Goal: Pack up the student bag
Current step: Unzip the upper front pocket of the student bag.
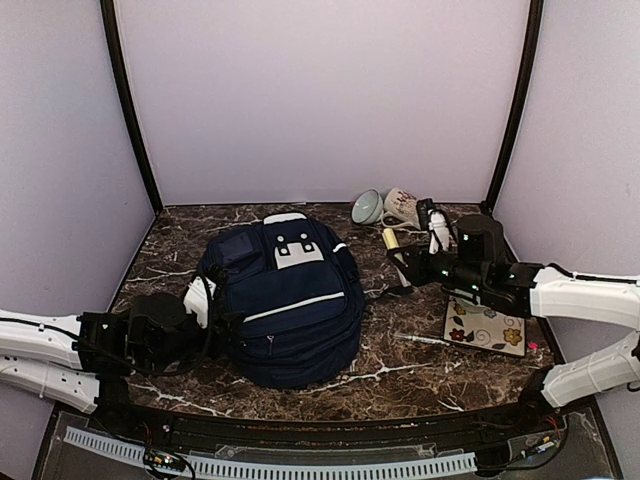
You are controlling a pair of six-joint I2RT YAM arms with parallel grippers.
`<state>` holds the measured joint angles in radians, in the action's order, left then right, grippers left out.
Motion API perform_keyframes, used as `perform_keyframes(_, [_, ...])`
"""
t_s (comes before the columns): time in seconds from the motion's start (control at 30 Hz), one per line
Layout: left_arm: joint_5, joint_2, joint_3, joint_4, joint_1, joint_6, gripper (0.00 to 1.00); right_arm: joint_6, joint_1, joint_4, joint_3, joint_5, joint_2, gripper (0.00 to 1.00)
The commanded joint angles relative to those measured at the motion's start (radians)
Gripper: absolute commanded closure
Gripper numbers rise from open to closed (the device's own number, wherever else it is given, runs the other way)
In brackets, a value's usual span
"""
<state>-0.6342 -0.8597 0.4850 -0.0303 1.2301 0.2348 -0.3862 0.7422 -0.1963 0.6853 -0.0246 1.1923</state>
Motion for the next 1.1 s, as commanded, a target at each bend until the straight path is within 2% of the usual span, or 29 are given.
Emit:
perform_keyframes(0.0, [0.035,0.024,-0.027,0.066,-0.005,-0.039,0.54,0.033,0.013,-0.077,-0.033,0.048,-0.056,1.0])
perform_keyframes(0.73, [0.057,0.045,-0.043,0.104,-0.005,-0.068,0.54,0.042,0.014,-0.102,-0.098,0.058,-0.143,1.0])
perform_keyframes(1.07, [0.108,0.019,-0.039,0.128,-0.005,-0.084,0.53,0.055,0.027,-0.107,-0.109,0.168,-0.155,1.0])
